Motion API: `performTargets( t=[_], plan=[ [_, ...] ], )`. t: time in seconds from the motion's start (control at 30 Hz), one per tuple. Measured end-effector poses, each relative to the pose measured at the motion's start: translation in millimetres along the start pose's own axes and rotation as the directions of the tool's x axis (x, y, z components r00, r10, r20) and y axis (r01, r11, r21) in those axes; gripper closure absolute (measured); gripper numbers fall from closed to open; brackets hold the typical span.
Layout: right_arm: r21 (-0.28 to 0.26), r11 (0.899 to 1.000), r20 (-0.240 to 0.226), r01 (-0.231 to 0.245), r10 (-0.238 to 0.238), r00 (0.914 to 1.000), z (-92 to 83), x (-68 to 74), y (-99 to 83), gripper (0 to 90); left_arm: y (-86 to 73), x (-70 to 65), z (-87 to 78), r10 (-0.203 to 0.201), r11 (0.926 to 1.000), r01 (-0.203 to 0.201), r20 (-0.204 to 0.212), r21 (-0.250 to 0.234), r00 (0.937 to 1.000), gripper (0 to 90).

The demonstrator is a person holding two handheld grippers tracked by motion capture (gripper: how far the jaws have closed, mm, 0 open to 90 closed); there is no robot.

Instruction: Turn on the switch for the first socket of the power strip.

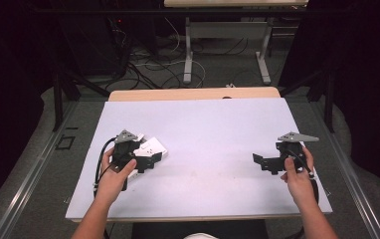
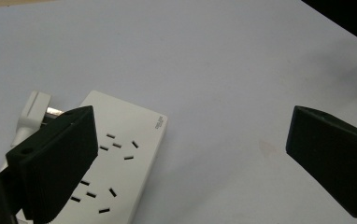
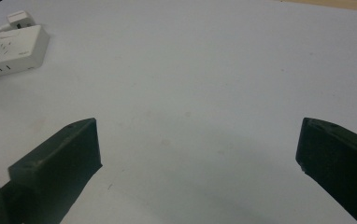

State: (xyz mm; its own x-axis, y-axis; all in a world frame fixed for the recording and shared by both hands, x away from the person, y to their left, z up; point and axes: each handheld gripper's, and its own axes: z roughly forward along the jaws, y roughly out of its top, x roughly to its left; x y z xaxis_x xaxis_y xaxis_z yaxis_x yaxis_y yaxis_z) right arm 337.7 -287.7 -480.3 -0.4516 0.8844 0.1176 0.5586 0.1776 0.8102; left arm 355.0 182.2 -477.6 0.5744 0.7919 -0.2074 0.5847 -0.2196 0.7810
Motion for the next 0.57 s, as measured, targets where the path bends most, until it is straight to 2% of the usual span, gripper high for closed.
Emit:
performTargets(
  t=[0.1,0.13,0.57],
  plan=[
    [-0.001,1.000,0.005,0.006,-0.006,1.0000,0.9,-0.3,-0.2,0.0,-0.4,-0.1,0.0,0.002,1.0000,-0.002,-0.002,0.000,1.0000,2.1],
    [-0.001,1.000,0.007,0.005,-0.005,1.0000,1.1,-0.2,-0.3,0.0,-0.2,0.9,-0.2,0.017,0.9999,-0.017,-0.007,0.003,0.9998,2.1],
    [-0.002,1.000,0.011,0.011,-0.011,0.9999,3.0,0.2,-0.6,0.0,-0.9,2.1,-0.9,0.012,0.9999,-0.012,-0.021,0.000,0.9997,2.2]
  ],
)
